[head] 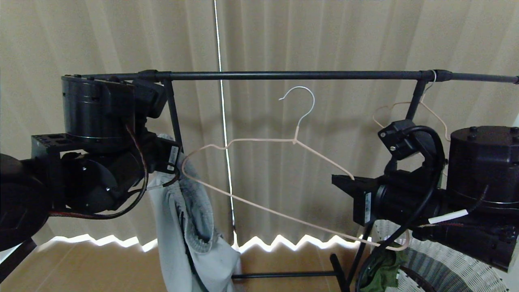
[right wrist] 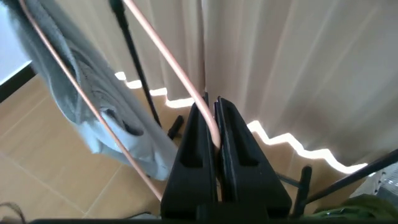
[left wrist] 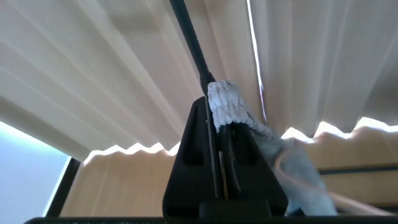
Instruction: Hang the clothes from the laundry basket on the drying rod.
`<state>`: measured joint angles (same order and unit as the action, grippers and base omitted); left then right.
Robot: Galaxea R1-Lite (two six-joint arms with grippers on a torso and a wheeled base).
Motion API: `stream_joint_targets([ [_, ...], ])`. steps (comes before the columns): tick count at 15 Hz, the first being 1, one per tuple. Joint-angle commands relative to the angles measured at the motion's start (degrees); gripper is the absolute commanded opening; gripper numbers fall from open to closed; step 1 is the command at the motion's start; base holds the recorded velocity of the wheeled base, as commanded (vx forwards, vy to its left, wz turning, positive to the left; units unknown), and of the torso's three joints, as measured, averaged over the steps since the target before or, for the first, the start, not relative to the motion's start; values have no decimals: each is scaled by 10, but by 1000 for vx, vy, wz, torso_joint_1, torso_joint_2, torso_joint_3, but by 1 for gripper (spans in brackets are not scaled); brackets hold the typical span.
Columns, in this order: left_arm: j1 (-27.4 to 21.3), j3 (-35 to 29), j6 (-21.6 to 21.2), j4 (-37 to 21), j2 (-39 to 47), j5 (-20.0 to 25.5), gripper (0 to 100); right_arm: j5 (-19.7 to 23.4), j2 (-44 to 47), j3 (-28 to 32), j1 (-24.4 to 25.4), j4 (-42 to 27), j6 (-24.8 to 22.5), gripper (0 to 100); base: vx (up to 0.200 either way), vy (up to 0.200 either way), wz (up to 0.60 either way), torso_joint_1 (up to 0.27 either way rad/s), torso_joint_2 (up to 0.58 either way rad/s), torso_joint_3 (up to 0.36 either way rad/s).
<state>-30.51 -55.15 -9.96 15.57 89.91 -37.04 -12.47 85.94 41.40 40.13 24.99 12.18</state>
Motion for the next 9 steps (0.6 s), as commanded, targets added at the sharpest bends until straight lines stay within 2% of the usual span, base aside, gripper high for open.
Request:
stream_joint_targets([
  [1, -3, 0, -1, -8, -2, -1, 0, 0, 13, 12, -10, 1, 0, 0, 0, 0, 0, 0, 0, 0],
  [3, -10, -1, -1, -8, -1, -1, 0, 0, 19, 18, -10, 1, -3, 0, 0, 0, 0, 0, 0, 0],
  [9, -16, -29, 3, -8, 19, -1, 0, -1, 33, 13, 39, 1, -11, 0, 0, 0, 0, 0, 0, 0],
])
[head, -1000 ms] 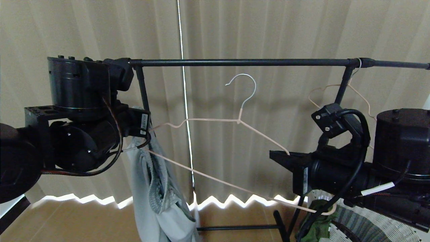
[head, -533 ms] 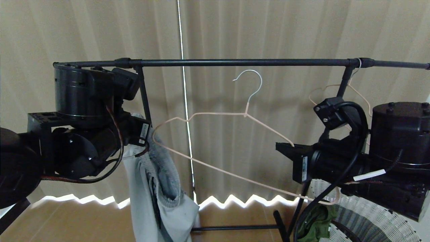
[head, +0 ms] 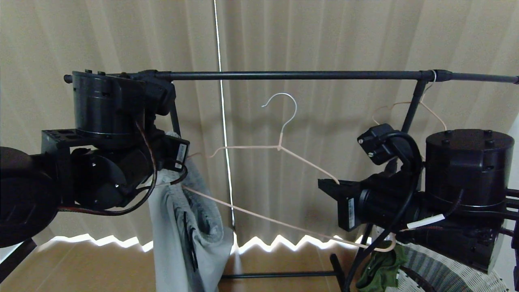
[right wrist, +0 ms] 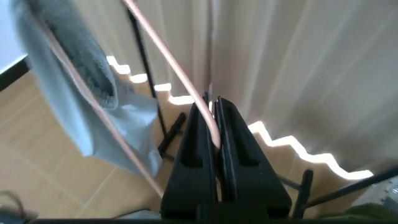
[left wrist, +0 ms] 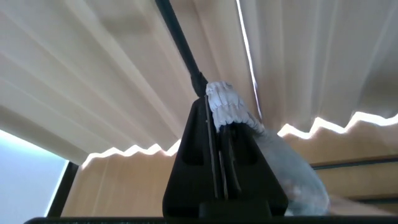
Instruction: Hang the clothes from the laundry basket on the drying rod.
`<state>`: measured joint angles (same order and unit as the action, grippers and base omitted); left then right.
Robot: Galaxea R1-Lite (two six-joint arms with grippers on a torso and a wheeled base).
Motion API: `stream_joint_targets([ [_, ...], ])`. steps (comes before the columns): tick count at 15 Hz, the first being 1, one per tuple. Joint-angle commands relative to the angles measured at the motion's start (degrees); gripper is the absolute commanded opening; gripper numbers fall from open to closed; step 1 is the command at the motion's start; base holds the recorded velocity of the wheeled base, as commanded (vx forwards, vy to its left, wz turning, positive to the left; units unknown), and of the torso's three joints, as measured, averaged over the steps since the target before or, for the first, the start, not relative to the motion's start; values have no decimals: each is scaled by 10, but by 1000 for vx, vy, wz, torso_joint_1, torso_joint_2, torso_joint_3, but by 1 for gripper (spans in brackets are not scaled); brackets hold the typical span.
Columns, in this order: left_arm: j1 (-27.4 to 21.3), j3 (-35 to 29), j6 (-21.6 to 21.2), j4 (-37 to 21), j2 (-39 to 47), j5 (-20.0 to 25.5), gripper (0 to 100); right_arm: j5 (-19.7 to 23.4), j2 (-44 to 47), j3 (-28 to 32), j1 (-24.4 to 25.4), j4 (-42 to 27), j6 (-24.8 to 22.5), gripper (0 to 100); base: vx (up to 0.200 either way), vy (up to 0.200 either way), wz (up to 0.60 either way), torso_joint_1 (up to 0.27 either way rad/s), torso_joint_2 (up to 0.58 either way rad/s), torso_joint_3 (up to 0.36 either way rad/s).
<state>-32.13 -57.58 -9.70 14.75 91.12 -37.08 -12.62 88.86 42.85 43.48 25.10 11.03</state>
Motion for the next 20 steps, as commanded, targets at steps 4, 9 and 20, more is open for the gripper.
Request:
stream_joint_targets([
  [4, 1, -9, 0, -1, 9, -1, 0, -34, 38, 16, 10, -1, -1, 0, 0, 0, 0, 0, 0, 0],
  [9, -1, -16, 1, 0, 8, -1, 0, -34, 57, 93, 37, -86, 22, 0, 0, 0, 0, 0, 0, 0],
  [20, -20, -21, 36, 2, 5, -1, 0, -94, 128, 138, 53, -90, 107, 0, 0, 0, 0, 0, 0, 0],
])
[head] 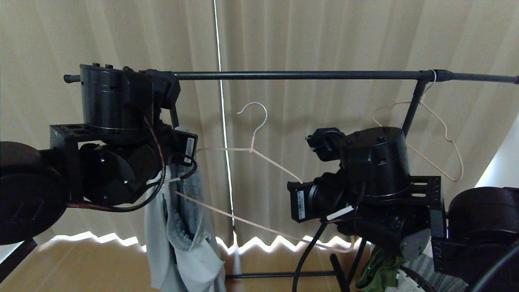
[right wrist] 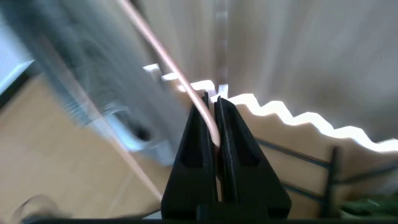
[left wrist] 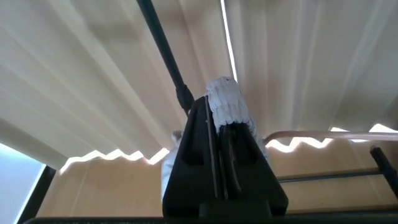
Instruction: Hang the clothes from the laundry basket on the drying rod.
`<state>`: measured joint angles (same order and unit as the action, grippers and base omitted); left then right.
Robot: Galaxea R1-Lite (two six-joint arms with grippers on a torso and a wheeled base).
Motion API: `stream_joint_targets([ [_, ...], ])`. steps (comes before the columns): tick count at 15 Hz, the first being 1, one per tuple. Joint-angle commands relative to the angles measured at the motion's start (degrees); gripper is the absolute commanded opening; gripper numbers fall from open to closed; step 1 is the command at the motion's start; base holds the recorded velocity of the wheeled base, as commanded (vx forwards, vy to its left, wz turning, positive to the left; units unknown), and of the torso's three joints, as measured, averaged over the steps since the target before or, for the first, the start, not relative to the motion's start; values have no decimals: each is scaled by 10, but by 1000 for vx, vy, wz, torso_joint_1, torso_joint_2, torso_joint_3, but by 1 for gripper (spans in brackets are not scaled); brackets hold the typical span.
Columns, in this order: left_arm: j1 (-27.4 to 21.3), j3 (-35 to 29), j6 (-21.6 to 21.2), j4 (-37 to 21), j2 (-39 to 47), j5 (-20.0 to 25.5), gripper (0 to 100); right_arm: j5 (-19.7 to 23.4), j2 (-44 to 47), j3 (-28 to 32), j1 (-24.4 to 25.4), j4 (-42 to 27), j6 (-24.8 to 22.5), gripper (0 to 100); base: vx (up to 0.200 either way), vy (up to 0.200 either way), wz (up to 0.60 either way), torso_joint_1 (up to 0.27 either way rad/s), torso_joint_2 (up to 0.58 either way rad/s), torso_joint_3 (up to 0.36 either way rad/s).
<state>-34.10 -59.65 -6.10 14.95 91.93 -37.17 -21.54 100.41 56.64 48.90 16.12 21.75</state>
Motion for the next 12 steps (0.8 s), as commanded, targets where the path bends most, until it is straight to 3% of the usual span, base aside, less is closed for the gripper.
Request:
stream_joint_targets([
  [1, 1, 0, -1, -1, -3, 0, 0, -27, 18, 1, -3, 0, -1, 0, 0, 0, 0, 0, 0, 0],
  [8, -4, 10, -8, -31, -11, -13, 0, -81, 21, 26, -57, 1, -14, 0, 0, 0, 0, 0, 0, 0],
  [12, -43, -4, -8, -57, -12, -13, 0, -86, 22, 40, -56, 8, -24, 0, 0, 0, 0, 0, 0, 0],
])
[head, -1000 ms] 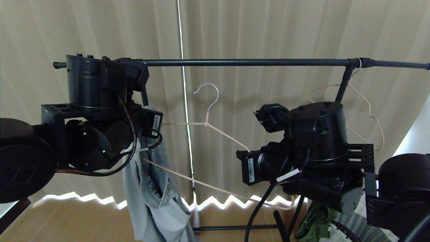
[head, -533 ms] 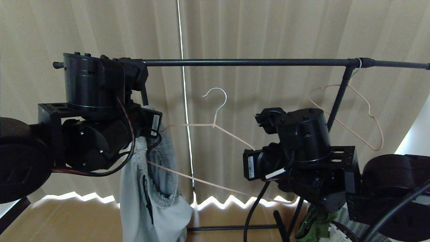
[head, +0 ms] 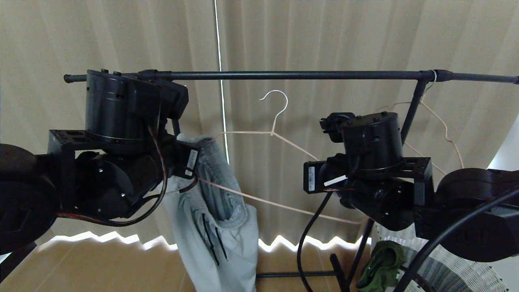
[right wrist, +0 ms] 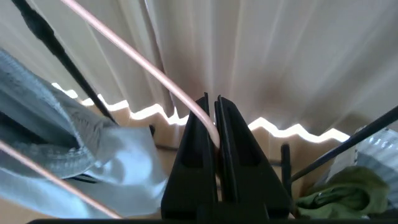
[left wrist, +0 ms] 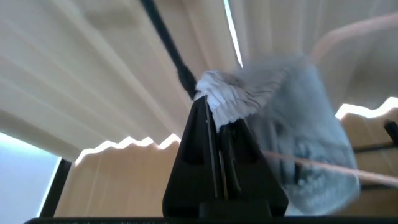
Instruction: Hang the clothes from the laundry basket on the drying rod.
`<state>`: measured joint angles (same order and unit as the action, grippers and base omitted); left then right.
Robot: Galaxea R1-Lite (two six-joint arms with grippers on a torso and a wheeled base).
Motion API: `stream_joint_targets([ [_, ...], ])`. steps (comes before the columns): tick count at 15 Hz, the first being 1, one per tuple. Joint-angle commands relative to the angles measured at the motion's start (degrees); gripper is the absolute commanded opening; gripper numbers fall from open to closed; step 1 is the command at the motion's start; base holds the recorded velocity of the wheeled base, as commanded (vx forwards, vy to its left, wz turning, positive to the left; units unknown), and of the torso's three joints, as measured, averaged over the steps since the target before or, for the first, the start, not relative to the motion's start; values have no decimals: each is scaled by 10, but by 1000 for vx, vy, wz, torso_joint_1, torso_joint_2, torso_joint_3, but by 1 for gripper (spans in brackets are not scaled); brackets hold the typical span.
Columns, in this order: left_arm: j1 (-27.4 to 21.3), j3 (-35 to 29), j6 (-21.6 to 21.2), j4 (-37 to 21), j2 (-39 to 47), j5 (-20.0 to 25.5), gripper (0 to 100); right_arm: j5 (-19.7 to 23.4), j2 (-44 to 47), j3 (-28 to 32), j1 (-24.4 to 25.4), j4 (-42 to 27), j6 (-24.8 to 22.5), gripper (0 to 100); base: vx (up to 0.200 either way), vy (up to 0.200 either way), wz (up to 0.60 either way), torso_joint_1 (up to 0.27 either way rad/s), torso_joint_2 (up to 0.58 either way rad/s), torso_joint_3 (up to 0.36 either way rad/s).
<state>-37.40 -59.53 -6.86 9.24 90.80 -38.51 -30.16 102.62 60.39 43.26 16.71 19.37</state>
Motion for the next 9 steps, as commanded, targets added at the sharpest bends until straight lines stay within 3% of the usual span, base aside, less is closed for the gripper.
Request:
stream_joint_targets([
  [1, -20, -16, 4, 1, 1, 1, 0, 0, 3, 3, 1, 3, -6, 0, 0, 0, 0, 0, 0, 0],
  [9, -72, -108, 47, 2, 52, 1, 0, 2, 18, 15, 25, 36, -10, 0, 0, 0, 0, 0, 0, 0],
])
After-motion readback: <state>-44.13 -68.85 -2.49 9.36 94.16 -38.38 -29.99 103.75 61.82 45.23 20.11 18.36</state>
